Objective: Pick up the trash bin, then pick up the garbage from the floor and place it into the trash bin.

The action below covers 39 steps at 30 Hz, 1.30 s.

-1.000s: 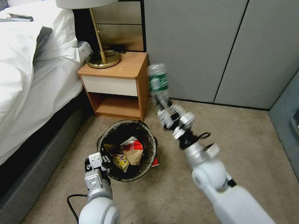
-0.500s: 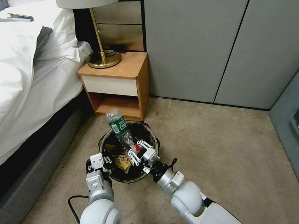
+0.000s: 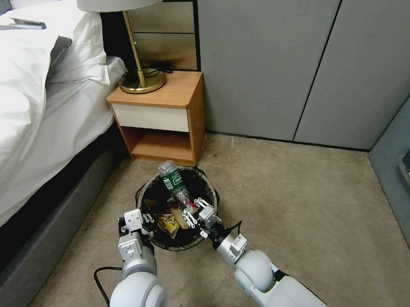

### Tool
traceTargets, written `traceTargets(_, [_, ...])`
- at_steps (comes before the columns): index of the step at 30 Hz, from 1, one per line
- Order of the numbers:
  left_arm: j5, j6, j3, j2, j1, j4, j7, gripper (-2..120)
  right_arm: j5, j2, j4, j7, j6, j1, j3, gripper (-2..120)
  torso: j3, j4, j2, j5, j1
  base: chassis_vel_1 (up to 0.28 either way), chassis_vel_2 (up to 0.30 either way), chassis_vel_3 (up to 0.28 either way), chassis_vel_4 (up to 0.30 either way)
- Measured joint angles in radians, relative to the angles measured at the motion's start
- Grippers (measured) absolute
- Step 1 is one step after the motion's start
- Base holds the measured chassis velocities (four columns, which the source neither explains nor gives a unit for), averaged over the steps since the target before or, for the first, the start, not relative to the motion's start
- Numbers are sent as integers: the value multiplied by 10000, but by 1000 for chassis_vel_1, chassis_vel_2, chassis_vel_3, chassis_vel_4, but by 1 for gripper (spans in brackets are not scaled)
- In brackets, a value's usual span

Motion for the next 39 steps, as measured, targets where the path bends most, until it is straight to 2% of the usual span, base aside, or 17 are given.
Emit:
traceTargets(2, [-7,0,7,-14,-17,0,6,0,-29,4,1,1,-6,-36,3,50,0,0,0,0,1,0,0,0,0])
traceTargets(3, [-7,0,7,-14,-17,0,6,0,-29,4,1,1,-6,-36,3,50,0,0,0,0,1,0,0,0,0])
traceTargets(7, [-50,6,-16,-27,-78,0,8,0,-95,5,72,-1,-7,-112,-32,66,0,0,0,0,1,0,0,0,0])
traceTargets(8, [-50,6,-16,-27,-78,0,8,0,-95,5,72,-1,-7,-112,-32,66,0,0,0,0,1,0,0,0,0])
traceTargets(11, [-91,23,-74,12,-151,32,6,0,-184,16,230,-15,5,-209,-44,82,0,1,0,-1,0,0,0,0,0])
traceTargets(12, [-91,23,-74,12,-151,32,6,0,-184,16,230,-15,5,-209,-44,82,0,1,0,-1,0,0,0,0,0])
traceTargets(15, [-108,39,-80,19,-207,118,3,0,-223,-4,406,-24,9,-292,-34,94,0,1,0,0,0,0,0,0,0])
traceTargets(17, [-108,41,-78,17,-219,139,3,0,-236,-13,469,-25,10,-313,-25,97,0,1,0,0,1,0,0,0,0])
traceTargets(23, [-108,51,-72,9,-250,232,0,0,-308,-63,878,-27,12,-403,5,100,0,1,0,0,1,0,0,0,0])
traceTargets(27, [-108,52,-91,7,-288,432,0,0,-446,-105,1748,55,10,-498,200,100,0,1,0,0,1,0,0,0,0])
traceTargets(29, [-102,52,-138,33,-296,535,0,0,-517,-124,2906,340,-120,-602,630,100,0,2,0,0,1,0,0,0,0])
traceTargets(32, [-96,52,-163,50,-300,573,0,0,-563,-114,3548,639,-258,-706,922,100,0,2,0,1,1,0,0,0,0])
traceTargets(33, [-87,47,-182,58,-302,604,0,0,-678,-66,4279,1020,-404,-948,1363,100,0,2,0,0,1,0,0,0,0])
traceTargets(35, [-84,41,-193,60,-302,614,0,0,-781,-36,4574,1180,-452,-1114,1595,100,0,3,0,0,1,0,0,0,0])
traceTargets(36, [-78,2,-249,78,-306,643,0,0,-1205,83,5127,1457,-444,-1769,2380,100,0,1,0,0,1,0,0,0,0])
traceTargets(38, [-96,-15,-312,122,-327,655,0,0,-1487,188,5298,1638,-343,-2420,3035,100,0,-1,1,0,0,0,0,0,0])
traceTargets(39, [-96,-15,-312,122,-327,655,0,0,-1487,188,5298,1638,-343,-2420,3035,100,0,-1,1,0,0,0,0,0,0])
